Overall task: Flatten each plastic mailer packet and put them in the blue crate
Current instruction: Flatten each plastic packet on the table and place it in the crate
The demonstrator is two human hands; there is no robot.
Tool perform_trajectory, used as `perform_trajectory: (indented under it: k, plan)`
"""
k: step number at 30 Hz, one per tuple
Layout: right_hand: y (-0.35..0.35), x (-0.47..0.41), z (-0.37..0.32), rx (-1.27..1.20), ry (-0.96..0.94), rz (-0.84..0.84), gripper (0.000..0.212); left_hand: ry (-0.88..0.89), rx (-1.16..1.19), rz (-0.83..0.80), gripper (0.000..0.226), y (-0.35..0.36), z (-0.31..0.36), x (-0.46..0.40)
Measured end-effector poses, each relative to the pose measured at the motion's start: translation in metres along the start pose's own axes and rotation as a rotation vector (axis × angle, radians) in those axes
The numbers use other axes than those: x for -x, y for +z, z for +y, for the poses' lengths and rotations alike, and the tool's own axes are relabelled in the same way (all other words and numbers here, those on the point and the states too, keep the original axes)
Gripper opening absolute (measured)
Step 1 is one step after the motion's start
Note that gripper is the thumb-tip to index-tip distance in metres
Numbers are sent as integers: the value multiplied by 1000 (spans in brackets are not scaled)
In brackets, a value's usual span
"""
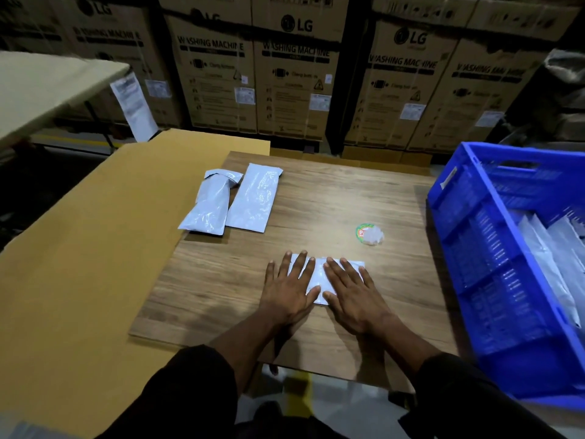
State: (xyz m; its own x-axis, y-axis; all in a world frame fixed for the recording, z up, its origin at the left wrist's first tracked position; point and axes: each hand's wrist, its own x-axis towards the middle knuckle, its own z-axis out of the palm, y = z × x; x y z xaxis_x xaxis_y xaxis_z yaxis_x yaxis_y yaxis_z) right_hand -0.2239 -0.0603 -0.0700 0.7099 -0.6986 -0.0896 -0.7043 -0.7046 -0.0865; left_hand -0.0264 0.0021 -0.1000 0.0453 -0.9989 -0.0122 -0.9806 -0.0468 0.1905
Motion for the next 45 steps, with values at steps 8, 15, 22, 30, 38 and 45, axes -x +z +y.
perform_trajectory:
  k: [8,15,22,30,38,45]
  plan:
    - [-4,1,-2,29,11,-30,65,-42,7,29,85,0,-23,12]
    - [-5,1,-3,23,8,-50,64,-48,113,-17,92,-15,-30,9]
    - [-3,-5,-29,14,-93,46,66,138,381,165,74,-16,21,0]
    - [2,-1,-29,-44,-34,29,71,68,303,258,65,3,25,6]
    - [7,13,-3,-41,137,6,83,44,213,279,68,6,24,15]
    - [2,33,17,-74,182,-62,80,81,251,238,76,2,22,11]
